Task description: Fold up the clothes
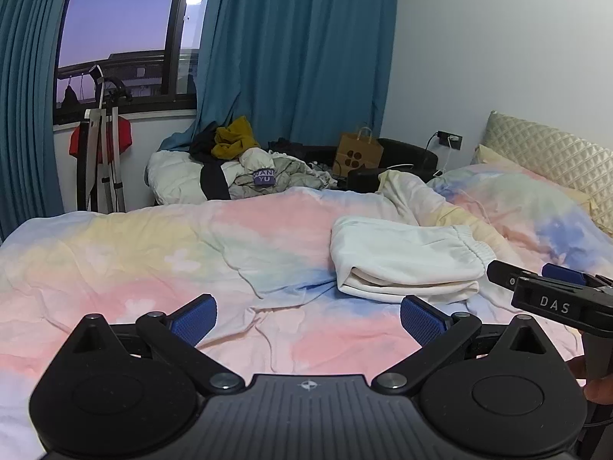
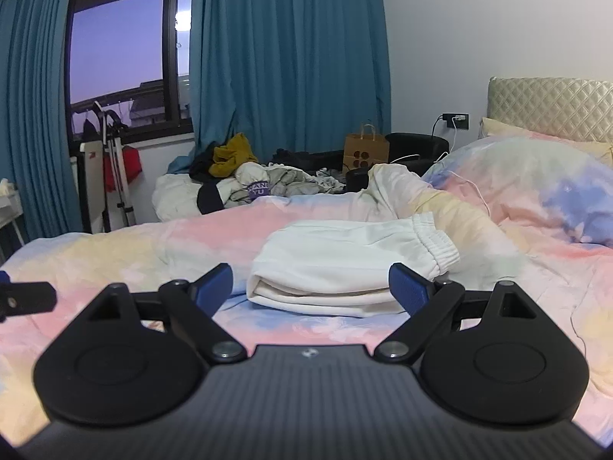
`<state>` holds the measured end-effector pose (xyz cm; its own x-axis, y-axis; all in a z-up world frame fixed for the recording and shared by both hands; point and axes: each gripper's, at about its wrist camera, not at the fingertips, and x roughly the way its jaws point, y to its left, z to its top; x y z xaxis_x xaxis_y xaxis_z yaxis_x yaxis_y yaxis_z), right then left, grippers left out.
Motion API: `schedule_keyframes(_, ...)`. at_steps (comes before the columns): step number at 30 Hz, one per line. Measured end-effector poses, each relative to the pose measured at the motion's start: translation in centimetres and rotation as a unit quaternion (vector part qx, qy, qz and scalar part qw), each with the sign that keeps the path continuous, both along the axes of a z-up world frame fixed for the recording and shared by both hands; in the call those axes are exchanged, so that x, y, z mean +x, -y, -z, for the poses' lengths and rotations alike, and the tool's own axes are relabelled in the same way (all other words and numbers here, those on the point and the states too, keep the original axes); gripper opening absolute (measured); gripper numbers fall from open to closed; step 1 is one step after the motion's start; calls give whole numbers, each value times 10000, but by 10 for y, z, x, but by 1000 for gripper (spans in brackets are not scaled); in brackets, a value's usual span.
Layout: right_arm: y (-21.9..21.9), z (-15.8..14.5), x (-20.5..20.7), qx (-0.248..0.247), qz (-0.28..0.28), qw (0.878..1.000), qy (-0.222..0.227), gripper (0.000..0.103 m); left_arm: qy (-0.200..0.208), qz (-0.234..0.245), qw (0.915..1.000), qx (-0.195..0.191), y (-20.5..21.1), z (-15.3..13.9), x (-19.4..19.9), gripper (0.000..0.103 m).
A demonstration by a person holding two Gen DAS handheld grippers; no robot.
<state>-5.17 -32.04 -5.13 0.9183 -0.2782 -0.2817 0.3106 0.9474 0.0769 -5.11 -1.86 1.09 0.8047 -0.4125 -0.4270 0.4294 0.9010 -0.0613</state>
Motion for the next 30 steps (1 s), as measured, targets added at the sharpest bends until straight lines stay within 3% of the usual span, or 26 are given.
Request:
schedule_keyframes(11,-1,1,1,-22,24,10000,-88,90,70,-164,9995,251,5,5,-2,103)
schedule_keyframes(30,1,1,0,44,77,9999,-133,90,-1,-224,9994,253,7,12,3,103)
